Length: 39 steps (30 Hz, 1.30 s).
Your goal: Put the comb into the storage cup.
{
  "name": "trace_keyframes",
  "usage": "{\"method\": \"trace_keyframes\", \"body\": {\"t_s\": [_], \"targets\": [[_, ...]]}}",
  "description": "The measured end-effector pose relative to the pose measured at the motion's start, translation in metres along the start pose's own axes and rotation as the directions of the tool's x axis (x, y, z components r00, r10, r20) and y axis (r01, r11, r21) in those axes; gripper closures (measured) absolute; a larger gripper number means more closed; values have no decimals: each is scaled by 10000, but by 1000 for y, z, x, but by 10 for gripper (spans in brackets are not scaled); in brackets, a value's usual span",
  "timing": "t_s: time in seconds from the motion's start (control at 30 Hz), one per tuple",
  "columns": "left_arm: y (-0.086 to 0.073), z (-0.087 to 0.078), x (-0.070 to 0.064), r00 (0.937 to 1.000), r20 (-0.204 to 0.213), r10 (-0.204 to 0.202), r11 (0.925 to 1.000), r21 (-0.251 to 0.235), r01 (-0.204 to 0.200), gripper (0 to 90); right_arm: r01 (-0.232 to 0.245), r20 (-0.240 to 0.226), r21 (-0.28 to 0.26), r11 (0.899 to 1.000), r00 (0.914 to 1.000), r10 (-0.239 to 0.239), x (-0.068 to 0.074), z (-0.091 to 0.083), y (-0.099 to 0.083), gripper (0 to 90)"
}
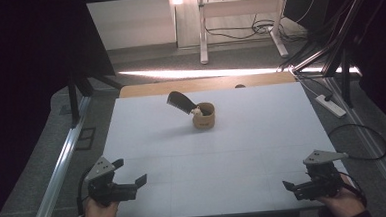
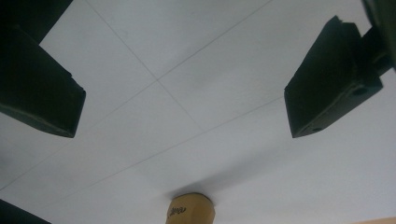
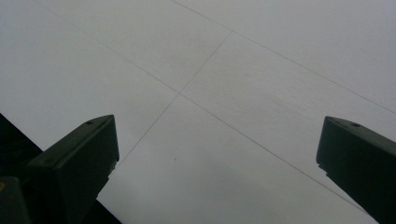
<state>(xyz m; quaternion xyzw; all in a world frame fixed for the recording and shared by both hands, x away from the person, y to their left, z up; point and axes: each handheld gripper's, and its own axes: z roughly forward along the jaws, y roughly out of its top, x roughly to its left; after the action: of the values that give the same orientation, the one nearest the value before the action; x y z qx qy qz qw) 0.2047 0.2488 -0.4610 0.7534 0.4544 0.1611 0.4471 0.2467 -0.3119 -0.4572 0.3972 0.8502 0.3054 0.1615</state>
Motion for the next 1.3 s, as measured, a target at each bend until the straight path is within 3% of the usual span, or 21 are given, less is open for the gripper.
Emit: {"method": "trace_keyframes", "body": {"t_s": [0.87,1.3], "targets": [[-20,-15,-4,9987,-475,-159,9977,647,190,0,-29,53,21,10000,10000,29,0,0,0,0],[-26,-12,-9,9974,-713,87,9898,1424,15,0,-171,185,69,9998,9997,170,0,0,0,0]]}}
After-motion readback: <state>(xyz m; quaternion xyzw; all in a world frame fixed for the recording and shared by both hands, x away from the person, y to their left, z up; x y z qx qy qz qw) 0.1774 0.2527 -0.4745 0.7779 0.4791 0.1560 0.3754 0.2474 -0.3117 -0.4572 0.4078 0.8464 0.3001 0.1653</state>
